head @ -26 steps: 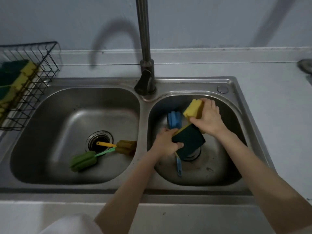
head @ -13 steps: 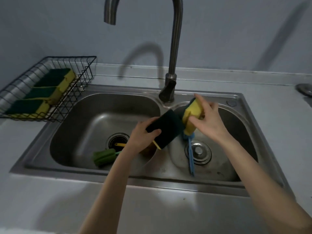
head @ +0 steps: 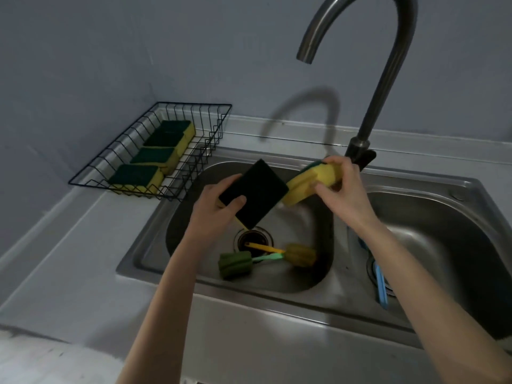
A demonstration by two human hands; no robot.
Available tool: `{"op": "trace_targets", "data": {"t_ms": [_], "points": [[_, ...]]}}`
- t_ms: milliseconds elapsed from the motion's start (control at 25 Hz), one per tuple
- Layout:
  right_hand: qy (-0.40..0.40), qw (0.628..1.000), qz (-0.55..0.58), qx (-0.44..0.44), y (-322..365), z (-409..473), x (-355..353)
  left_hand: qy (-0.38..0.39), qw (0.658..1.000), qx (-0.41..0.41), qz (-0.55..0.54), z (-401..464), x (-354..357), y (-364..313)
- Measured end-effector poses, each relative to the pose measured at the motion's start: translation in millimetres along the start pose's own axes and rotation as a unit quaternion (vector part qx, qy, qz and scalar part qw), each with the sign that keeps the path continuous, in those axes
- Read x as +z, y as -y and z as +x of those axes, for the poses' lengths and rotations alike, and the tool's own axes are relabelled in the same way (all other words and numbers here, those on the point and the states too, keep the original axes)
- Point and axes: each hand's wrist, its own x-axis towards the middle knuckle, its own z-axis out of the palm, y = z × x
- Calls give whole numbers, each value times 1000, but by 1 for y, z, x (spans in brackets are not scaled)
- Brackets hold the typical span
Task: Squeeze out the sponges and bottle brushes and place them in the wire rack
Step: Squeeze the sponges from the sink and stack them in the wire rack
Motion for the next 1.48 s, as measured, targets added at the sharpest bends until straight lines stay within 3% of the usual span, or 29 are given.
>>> {"op": "trace_targets", "data": {"t_ms": [280, 520, 840, 1200, 1480], "points": [[-44, 997, 57, -16, 44, 28, 79, -85, 995, 34, -42, 24, -82, 26], [-39, 997, 66, 5, 80, 50, 126, -119, 988, -11, -101, 46, -138, 41], [-48, 996, 75, -3, 126, 108, 184, -135, 984, -12, -117, 89, -204, 66], [21, 999, 20, 33, 132, 201, 239, -128, 980, -34, -147, 158, -226, 99], [86, 996, -26, 25, 122, 253, 284, -177, 972, -53, -144, 206, -215, 117]]}}
